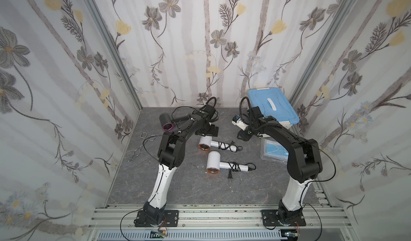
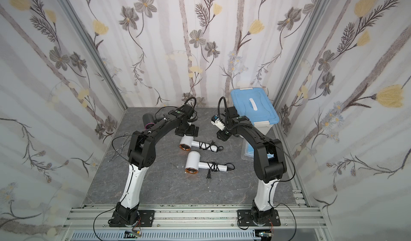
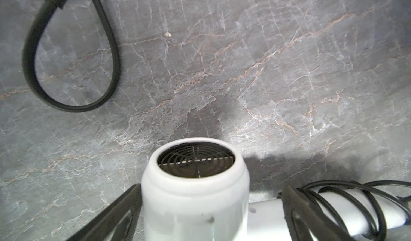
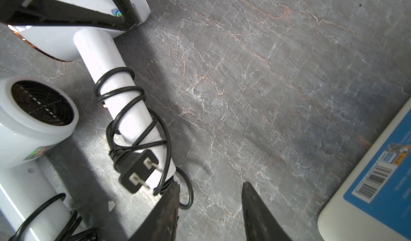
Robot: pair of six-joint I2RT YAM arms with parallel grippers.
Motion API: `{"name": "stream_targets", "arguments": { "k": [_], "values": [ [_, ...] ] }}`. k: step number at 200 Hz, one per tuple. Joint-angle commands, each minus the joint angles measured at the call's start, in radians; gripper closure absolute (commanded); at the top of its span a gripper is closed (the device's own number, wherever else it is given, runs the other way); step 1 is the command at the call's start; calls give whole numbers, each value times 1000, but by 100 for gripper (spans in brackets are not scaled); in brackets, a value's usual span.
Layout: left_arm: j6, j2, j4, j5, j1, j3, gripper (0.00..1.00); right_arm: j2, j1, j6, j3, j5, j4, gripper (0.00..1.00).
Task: Wrap the cord around the hair dryer
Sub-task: Place the hair dryer at the center of the board, then adjust the power cord at the center of the board.
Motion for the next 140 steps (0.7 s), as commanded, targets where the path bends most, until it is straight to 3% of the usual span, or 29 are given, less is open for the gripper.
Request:
{"name": "stream_targets", "arguments": {
  "k": [1, 24, 63, 85, 112, 140],
  "values": [
    [-13, -8, 15, -8, 0, -2, 0, -60, -2, 101, -48, -34, 30, 52],
    [-15, -9, 17, -12, -1, -2, 2, -140, -2, 233, -125, -35, 55, 52],
    [-24, -11, 33, -5, 0, -19, 5, -269, 12, 542, -336, -160, 201, 55],
    [-27, -11, 42, -5, -1, -30, 7, -322, 34, 685, -436, -193, 311, 65],
    [-33, -5, 50, -4, -1, -38, 12, -309, 78, 780, -463, -210, 413, 74],
    [-40, -5, 58, -3, -1, -50, 17, -246, 84, 851, -439, -174, 475, 73]
  ]
}}
